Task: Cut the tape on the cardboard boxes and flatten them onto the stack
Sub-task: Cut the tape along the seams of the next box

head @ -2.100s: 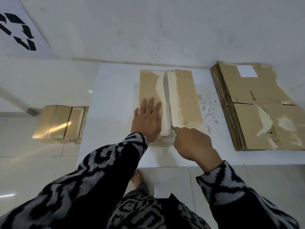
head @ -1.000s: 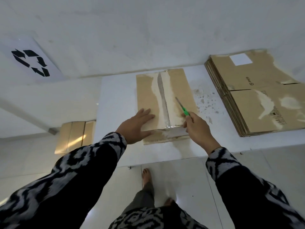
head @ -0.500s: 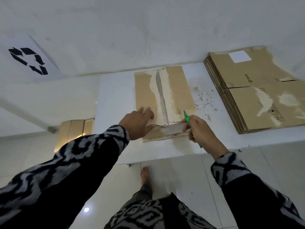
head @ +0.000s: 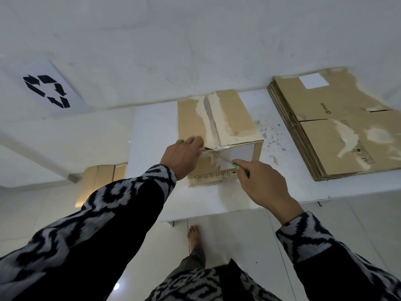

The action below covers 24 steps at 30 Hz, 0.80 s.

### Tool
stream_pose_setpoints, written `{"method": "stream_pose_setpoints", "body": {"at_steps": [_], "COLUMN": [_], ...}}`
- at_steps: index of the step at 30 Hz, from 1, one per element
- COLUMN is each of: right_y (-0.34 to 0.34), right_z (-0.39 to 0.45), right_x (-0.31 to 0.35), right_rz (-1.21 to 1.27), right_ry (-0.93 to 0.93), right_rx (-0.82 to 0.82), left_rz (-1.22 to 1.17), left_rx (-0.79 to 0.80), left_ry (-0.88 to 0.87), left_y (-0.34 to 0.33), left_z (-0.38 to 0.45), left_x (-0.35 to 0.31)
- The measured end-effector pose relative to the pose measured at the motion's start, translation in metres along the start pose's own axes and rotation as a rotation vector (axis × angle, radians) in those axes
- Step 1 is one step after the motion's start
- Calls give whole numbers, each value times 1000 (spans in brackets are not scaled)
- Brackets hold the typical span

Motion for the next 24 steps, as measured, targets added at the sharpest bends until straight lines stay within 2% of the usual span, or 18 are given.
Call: {"method": "stream_pose_setpoints", "body": {"at_steps": [13, 24], "right_y": [20, 21], "right_z": [16, 19], "right_x": [12, 10], "right_rz": [-95, -168], "right_ry": [3, -13], "right_rx": [-21, -30], "left_rz": [-43, -19], "left_rx": [-59, -49], "left_ry": [7, 12], "left_y": [4, -1], "left_z": [11, 11], "left_x": [0, -1]}}
Point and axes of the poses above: each hand's wrist, its own z-axis towards the middle knuckle, its own y-axis out of the back of the hand, x = y × z, the point moved 7 cm from there along z, towards the middle knuckle, and after that the axes turned 12 degrees about x, right-handed, at the moved point
